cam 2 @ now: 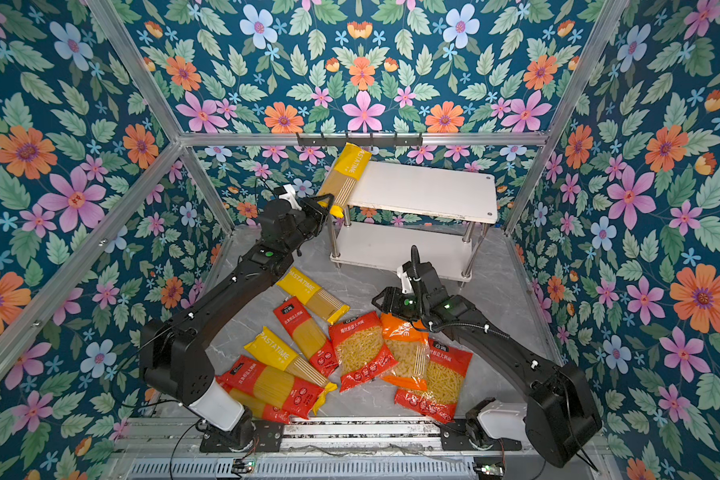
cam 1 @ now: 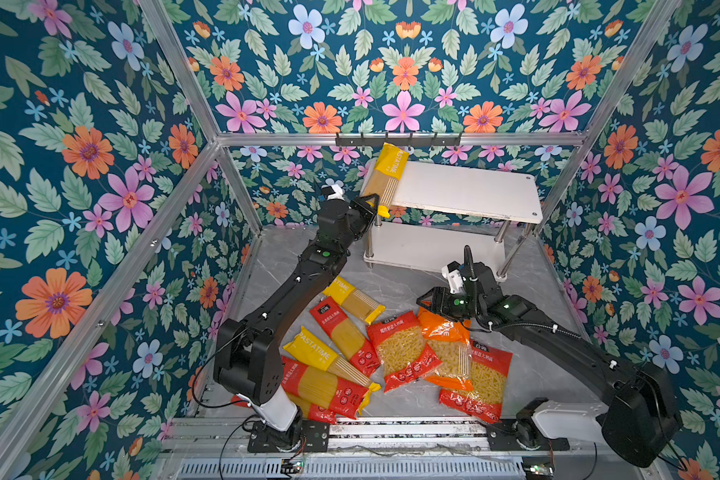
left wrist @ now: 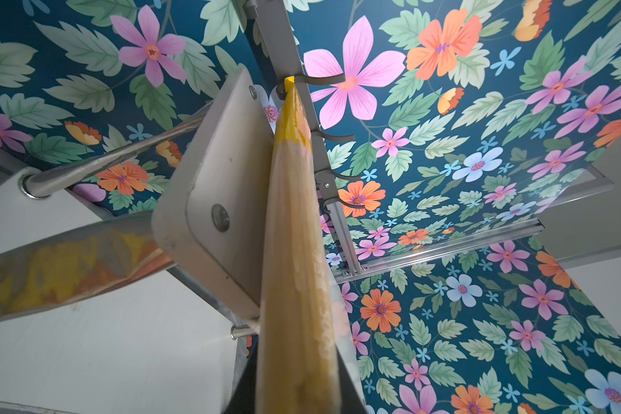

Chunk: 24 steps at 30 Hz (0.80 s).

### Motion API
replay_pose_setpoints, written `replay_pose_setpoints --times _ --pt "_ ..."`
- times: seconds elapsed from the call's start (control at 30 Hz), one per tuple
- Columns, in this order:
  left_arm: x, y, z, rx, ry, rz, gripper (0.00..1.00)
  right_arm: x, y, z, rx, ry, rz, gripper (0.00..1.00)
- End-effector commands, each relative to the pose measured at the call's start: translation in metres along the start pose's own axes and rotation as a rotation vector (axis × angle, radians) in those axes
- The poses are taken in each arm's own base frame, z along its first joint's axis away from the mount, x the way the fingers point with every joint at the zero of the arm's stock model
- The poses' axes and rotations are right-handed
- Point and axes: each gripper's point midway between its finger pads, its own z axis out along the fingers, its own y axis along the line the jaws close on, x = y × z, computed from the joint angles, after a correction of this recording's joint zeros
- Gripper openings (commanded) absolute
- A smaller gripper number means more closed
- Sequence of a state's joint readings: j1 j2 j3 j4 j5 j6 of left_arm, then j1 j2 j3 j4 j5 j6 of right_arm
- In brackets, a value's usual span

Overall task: Arrange pasta packages on shelves
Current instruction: Move the pasta bag to the shelf.

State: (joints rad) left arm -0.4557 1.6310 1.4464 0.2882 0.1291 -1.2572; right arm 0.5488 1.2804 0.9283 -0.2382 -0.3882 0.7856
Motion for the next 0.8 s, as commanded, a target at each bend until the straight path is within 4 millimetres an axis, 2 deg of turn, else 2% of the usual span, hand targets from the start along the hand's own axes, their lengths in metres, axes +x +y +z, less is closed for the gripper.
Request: replay_pose_setpoints --times 0.0,0.17,0.3,0.6,0.7,0.77 --pt "-0.02 -0.004 -0.006 0.013 -0.116 -0.093 0.0 -0.005 0.005 0.0 -0.018 -0.022 -0.008 0.61" --pt "-0.019 0.008 -0.024 -0.011 -0.2 -0.161 0.0 -0.003 0.002 0.001 -0.013 -0.018 -0.005 0.61" --pt "-0.015 0.009 -0.031 -0.019 -0.252 -0.171 0.0 -0.002 0.0 0.001 -0.007 -0.02 -0.002 0.61" --pt "0.002 -0.008 0.016 0.018 -0.132 -0.142 0.0 0.0 -0.004 -0.002 0.002 -0.025 -0.002 0.61" --pt "0.0 -0.008 0.019 0.017 -0.142 -0.14 0.0 0.002 -0.008 -0.003 0.012 -0.03 0.001 0.61" --pt "-0.001 -0.008 0.019 0.017 -0.147 -0.138 0.07 0.003 -0.009 -0.003 0.016 -0.029 0.001 0.61"
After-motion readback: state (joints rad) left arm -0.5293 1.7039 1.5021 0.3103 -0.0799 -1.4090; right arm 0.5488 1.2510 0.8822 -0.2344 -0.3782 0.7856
